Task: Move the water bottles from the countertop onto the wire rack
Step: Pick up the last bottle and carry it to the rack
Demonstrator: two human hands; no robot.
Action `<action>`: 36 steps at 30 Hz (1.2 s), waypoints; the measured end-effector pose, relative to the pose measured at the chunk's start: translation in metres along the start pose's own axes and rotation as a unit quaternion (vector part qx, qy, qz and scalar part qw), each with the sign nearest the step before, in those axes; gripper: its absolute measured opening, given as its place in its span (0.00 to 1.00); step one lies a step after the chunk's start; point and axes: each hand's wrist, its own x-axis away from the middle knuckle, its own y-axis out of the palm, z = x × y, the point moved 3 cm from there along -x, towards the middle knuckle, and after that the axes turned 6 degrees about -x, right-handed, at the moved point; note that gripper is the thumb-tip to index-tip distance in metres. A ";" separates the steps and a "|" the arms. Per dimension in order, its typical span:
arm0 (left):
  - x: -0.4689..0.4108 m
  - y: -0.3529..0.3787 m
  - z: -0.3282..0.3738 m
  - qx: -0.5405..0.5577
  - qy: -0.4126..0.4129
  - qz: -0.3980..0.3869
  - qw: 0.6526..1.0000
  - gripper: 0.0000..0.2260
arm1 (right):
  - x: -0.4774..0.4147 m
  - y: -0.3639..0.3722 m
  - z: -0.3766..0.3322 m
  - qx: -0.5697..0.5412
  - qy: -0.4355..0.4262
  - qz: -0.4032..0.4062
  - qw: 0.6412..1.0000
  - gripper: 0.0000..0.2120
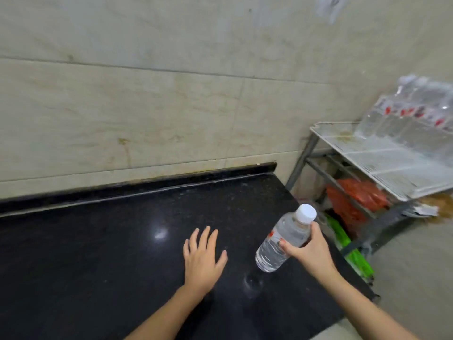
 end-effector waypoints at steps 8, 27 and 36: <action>-0.013 0.042 0.270 0.068 0.162 0.048 0.983 0.25 | 0.008 -0.237 0.033 -0.020 -0.033 0.138 0.990 0.26; -0.153 0.085 0.562 -0.062 0.225 0.178 0.956 0.21 | -0.175 -0.519 0.022 -0.030 -0.091 0.264 0.960 0.28; -0.167 0.100 0.570 -0.184 0.121 0.237 0.946 0.20 | -0.328 -0.506 0.004 0.016 -0.158 0.135 0.978 0.29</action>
